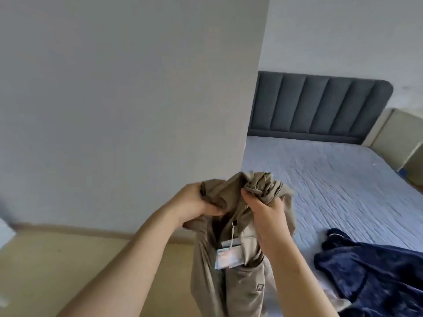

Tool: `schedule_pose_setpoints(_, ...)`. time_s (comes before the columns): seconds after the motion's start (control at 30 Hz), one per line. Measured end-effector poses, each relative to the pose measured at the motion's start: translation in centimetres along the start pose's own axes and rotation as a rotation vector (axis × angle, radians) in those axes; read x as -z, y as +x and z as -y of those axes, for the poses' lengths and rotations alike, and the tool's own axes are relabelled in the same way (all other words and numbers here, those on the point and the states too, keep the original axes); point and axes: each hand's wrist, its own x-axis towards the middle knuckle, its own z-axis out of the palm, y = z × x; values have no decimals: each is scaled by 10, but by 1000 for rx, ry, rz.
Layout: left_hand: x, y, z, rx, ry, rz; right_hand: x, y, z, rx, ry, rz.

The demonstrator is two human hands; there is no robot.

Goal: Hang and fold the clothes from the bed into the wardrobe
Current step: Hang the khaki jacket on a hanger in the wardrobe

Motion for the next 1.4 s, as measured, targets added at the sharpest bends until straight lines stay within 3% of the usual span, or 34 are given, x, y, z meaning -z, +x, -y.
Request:
schedule_pose_setpoints(0.1, 50, -28, 52, 176, 234, -325, -62, -7, -19, -57, -51, 142)
schedule_pose_setpoints(0.23, 126, -81, 94, 264, 90, -682, -144, -26, -34, -80, -179, 321)
schedule_pose_setpoints(0.43, 222, -168, 135, 252, -248, -960, -250, -60, -45, -47, -328, 498)
schedule_pose_setpoints(0.67, 290, -262, 163, 215, -409, -1080, -358, -122, -61, 29, -246, 537)
schedule_pose_setpoints(0.83, 331, -318, 181, 197, -369, -1219, -419, -149, -72, 164, -493, 596)
schedule_pose_setpoints(1.07, 377, -388, 218, 295, -154, -1412, -512, -192, -90, 124, -304, 819)
schedule_pose_setpoints(1.23, 426, -440, 238, 404, 354, -1452, -595, -223, -104, 103, -253, 1014)
schedule_pose_setpoints(1.4, 495, -479, 255, 353, 174, -1701, -697, -253, -125, 65, -192, 1202)
